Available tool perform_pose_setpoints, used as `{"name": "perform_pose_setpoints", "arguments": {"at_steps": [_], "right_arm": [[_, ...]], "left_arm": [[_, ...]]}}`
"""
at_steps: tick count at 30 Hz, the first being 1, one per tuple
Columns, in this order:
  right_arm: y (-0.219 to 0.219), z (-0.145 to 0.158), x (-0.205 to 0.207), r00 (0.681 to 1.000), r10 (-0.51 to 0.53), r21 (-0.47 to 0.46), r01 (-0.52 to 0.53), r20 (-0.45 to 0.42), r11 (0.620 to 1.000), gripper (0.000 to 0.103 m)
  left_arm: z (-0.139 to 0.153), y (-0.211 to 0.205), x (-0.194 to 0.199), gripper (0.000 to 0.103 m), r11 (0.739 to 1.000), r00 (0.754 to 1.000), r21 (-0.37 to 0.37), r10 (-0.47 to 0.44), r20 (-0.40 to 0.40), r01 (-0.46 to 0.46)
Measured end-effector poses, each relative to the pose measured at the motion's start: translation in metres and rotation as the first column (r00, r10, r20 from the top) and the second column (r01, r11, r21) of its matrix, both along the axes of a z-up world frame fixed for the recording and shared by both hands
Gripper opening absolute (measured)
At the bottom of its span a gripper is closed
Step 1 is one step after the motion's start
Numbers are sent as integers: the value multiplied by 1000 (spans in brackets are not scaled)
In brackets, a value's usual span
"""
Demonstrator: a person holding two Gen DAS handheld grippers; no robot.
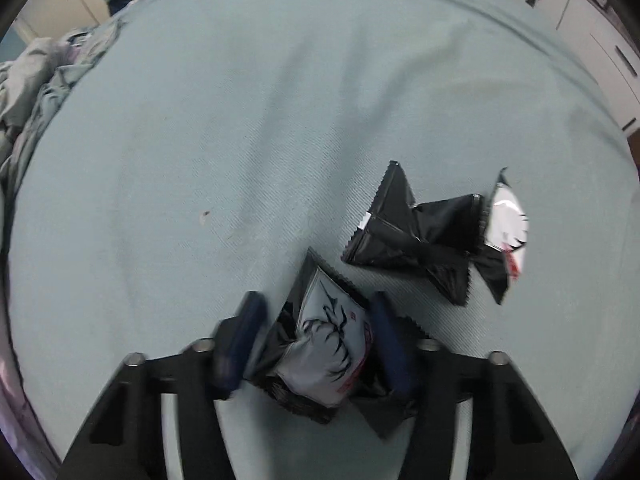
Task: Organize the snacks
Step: 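Grasp a black packet with the left gripper while the right gripper holds its packet, then lower both packets into the box and open both grippers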
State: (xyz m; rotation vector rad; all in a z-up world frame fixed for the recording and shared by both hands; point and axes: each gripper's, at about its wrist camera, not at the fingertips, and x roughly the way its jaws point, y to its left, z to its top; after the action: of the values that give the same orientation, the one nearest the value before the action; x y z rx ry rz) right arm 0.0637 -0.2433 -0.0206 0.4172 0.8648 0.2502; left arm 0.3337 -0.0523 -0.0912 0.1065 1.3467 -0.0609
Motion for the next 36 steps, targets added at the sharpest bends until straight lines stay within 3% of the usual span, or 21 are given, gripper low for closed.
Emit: {"name": "perform_pose_setpoints", "arguments": {"at_steps": [2, 5, 12, 20, 23, 28, 31, 34, 36], "right_arm": [[1, 0, -1, 1000, 2, -1, -2, 5, 1000, 45], [6, 1, -2, 1000, -2, -37, 3, 14, 999, 45], [10, 9, -13, 999, -30, -73, 32, 27, 997, 45], [9, 13, -32, 998, -59, -57, 60, 19, 997, 45], [11, 17, -39, 998, -54, -71, 56, 30, 996, 45], [11, 29, -55, 996, -47, -72, 53, 82, 996, 45], [15, 32, -68, 995, -18, -74, 25, 100, 997, 45], [21, 34, -81, 993, 7, -75, 2, 117, 997, 45], [24, 36, -86, 991, 16, -67, -7, 132, 998, 45]], "left_arm": [[14, 2, -12, 23, 1000, 1000, -11, -9, 13, 9], [42, 12, -40, 22, 1000, 997, -9, -8, 72, 8], [105, 45, -117, 22, 994, 987, -107, 23, 160, -5], [168, 57, -221, 22, 977, 950, -181, -51, 307, 111], [169, 55, -258, 22, 965, 945, -201, -99, 313, 168], [145, 48, -302, 22, 942, 926, -213, -181, 331, 260], [126, 45, -313, 22, 928, 914, -231, -200, 352, 292], [114, 44, -311, 23, 912, 918, -274, -206, 338, 306], [113, 39, -314, 34, 909, 911, -264, -221, 347, 321]]}}
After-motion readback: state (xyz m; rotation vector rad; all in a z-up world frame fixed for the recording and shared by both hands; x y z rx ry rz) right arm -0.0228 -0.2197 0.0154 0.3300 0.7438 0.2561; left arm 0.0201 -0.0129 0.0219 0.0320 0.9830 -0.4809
